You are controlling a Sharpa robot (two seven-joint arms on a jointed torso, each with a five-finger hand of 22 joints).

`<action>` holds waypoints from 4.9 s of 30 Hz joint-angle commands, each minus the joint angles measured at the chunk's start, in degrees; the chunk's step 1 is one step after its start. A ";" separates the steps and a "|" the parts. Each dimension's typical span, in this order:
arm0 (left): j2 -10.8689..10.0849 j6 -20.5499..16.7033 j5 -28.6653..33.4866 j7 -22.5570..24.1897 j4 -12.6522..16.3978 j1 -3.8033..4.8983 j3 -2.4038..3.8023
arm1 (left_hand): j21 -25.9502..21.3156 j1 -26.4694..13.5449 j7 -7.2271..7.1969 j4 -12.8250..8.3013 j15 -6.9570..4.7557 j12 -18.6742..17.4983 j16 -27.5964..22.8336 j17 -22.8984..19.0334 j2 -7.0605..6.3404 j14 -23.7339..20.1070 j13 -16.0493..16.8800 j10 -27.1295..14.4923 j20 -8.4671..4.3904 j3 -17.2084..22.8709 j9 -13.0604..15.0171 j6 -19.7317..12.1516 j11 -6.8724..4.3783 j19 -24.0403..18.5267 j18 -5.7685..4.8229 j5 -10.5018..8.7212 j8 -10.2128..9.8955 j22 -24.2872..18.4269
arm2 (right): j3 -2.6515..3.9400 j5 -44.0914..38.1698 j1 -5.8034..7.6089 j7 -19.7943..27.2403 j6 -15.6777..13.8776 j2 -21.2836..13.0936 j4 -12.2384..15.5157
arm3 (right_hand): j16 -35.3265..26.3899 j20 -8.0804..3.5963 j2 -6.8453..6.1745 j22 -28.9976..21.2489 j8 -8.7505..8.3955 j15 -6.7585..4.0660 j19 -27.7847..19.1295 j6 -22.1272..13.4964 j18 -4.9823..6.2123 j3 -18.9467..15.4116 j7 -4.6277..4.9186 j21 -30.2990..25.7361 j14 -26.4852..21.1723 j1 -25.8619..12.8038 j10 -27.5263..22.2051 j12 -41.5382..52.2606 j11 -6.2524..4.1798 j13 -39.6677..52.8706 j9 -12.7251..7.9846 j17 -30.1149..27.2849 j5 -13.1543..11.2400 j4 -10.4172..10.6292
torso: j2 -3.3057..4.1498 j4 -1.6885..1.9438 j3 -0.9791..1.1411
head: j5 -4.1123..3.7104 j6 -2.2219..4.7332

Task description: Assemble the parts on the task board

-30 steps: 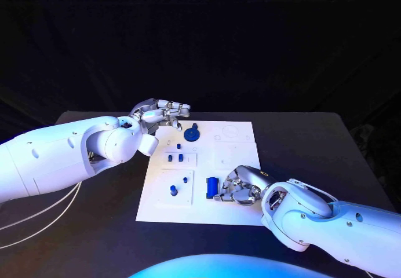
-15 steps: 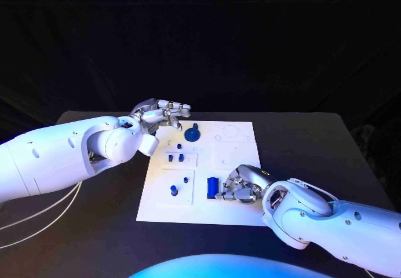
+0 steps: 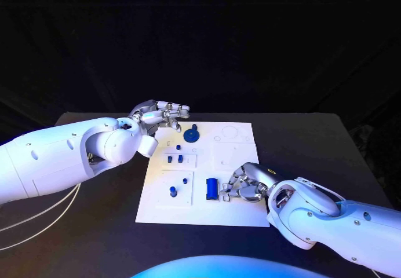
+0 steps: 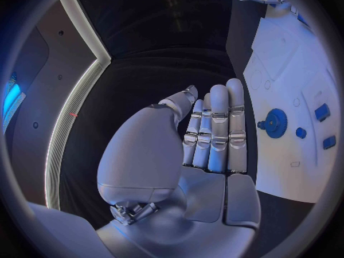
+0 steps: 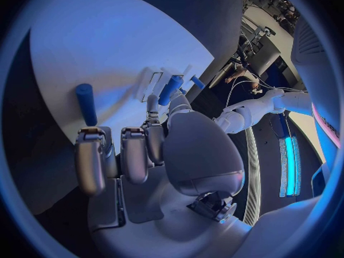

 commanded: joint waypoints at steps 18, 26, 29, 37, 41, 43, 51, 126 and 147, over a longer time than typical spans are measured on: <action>-0.13 0.88 0.17 0.26 0.35 0.04 -0.03 | -0.41 0.01 -0.06 -0.23 0.03 0.39 -0.24 -0.09 0.53 -0.23 0.06 -0.38 0.06 -0.27 -0.09 -0.30 -0.05 0.40 0.76 -0.05 0.30 -0.09 | -0.03 -10.63 2.81 -0.90 0.59 -11.55 3.47 | -0.79 0.89 -0.84 13.51 -4.45 1.09 3.65 -1.16 -0.06 1.32 1.45 -1.17 3.80 2.78 -2.56 -4.76 1.29 -7.09 -1.90 3.96 -0.44 -0.22 | 0.01 -0.50 -0.08 | -2.33 0.39; 0.11 1.08 0.17 0.28 0.19 0.03 -0.03 | -0.44 -0.04 -0.05 -0.20 0.05 0.41 -0.24 -0.11 0.53 -0.23 0.07 -0.40 0.07 -0.32 -0.10 -0.30 -0.04 0.41 0.75 -0.05 0.31 -0.11 | -0.16 -12.18 1.02 -2.83 2.13 -10.36 2.47 | -0.67 0.71 -1.40 13.63 -4.26 0.84 3.84 -0.14 -0.15 0.92 1.08 -0.76 3.87 1.84 -2.02 -4.15 0.98 -6.62 -1.40 4.21 -0.08 0.87 | 0.06 -0.44 -0.05 | -2.43 0.32; 0.15 1.10 0.17 0.26 0.14 0.03 -0.04 | -0.44 -0.04 -0.05 -0.20 0.05 0.41 -0.24 -0.11 0.53 -0.23 0.07 -0.40 0.07 -0.32 -0.10 -0.30 -0.04 0.41 0.75 -0.05 0.31 -0.11 | -0.18 -12.25 0.25 -3.31 2.61 -9.56 1.74 | -0.67 0.67 -1.47 13.63 -4.29 0.80 3.85 -0.06 -0.15 0.84 1.05 -0.76 3.88 1.55 -1.94 -4.08 0.94 -6.55 -1.29 4.21 0.12 1.25 | 0.02 -0.36 -0.10 | -2.48 0.30; 0.16 1.12 0.17 0.19 0.05 0.03 -0.07 | -0.44 -0.04 -0.05 -0.20 0.05 0.41 -0.24 -0.11 0.53 -0.23 0.07 -0.40 0.07 -0.32 -0.10 -0.30 -0.04 0.41 0.75 -0.05 0.31 -0.11 | -0.21 -12.00 -0.76 -3.76 3.21 -7.87 0.29 | -0.66 0.62 -1.58 13.63 -4.34 0.76 3.85 0.01 -0.15 0.75 1.02 -0.78 3.88 1.21 -1.87 -4.01 0.92 -6.49 -1.15 4.24 0.28 1.73 | 0.03 -0.41 -0.12 | -2.35 0.22; 0.13 1.14 0.17 0.18 0.07 0.03 -0.07 | -0.44 -0.04 -0.05 -0.20 0.05 0.41 -0.24 -0.11 0.53 -0.23 0.07 -0.40 0.07 -0.32 -0.10 -0.30 -0.04 0.41 0.75 -0.05 0.31 -0.11 | -0.22 -11.92 -0.97 -3.87 3.41 -7.29 -0.01 | -0.64 0.59 -1.64 13.65 -4.26 0.73 3.87 0.23 -0.16 0.72 0.93 -0.72 3.90 1.04 -1.79 -3.91 0.87 -6.40 -0.98 4.29 0.33 2.04 | 0.02 -0.47 -0.11 | -2.34 0.16; 0.12 1.16 0.17 0.18 0.08 0.03 -0.08 | -0.44 -0.04 -0.05 -0.20 0.05 0.41 -0.24 -0.11 0.53 -0.23 0.07 -0.40 0.07 -0.32 -0.10 -0.30 -0.04 0.41 0.75 -0.05 0.31 -0.11 | -0.22 -11.87 -1.04 -3.90 3.60 -7.01 -0.13 | -0.63 0.59 -1.65 13.65 -4.24 0.73 3.87 0.28 -0.16 0.72 0.91 -0.73 3.90 1.04 -1.79 -3.92 0.86 -6.41 -0.95 4.30 0.33 2.07 | 0.06 -0.41 -0.15 | -2.41 0.18; 0.02 1.21 0.17 0.14 0.16 0.03 -0.08 | -0.44 -0.04 -0.05 -0.20 0.05 0.41 -0.24 -0.11 0.53 -0.23 0.07 -0.40 0.07 -0.32 -0.10 -0.30 -0.04 0.41 0.75 -0.05 0.31 -0.11 | -0.24 -12.22 -1.39 -4.09 4.89 -5.98 -0.71 | -0.58 0.36 -1.84 13.69 -3.81 0.41 3.94 0.94 -0.19 1.30 0.41 -0.59 3.93 2.50 -1.63 -3.76 0.44 -6.24 -0.20 4.41 0.47 1.74 | 0.13 -0.15 -0.25 | -2.50 0.04; -0.22 1.49 0.17 -0.08 0.48 0.03 -0.08 | -0.55 -0.17 -0.05 -0.09 0.07 0.50 -0.23 -0.17 0.65 -0.25 0.08 -0.48 0.09 -0.42 -0.12 -0.32 -0.02 0.45 0.75 -0.04 0.34 -0.19 | -0.15 5.05 -0.54 -6.72 -0.37 0.03 1.29 | 0.07 -0.22 -8.70 14.08 -4.51 -0.08 4.53 1.43 -0.48 16.77 -0.05 0.76 4.24 -1.18 -0.36 -2.79 -0.06 -4.77 5.57 5.92 17.99 3.68 | 0.57 0.90 -0.82 | -3.21 0.24; -0.28 1.57 0.17 -0.19 0.53 0.04 -0.08 | -0.55 -0.17 -0.05 -0.09 0.07 0.50 -0.23 -0.17 0.65 -0.25 0.08 -0.48 0.09 -0.42 -0.12 -0.32 -0.02 0.45 0.75 -0.04 0.34 -0.19 | -0.15 5.30 -0.63 -6.74 0.35 1.56 -0.18 | 0.16 -0.30 -7.64 14.07 -4.36 -0.13 4.53 1.70 -0.48 13.26 -0.15 0.76 4.26 -6.29 0.04 -1.92 -0.11 -3.96 6.48 6.08 15.38 3.74 | 0.54 1.45 -1.04 | -3.68 0.18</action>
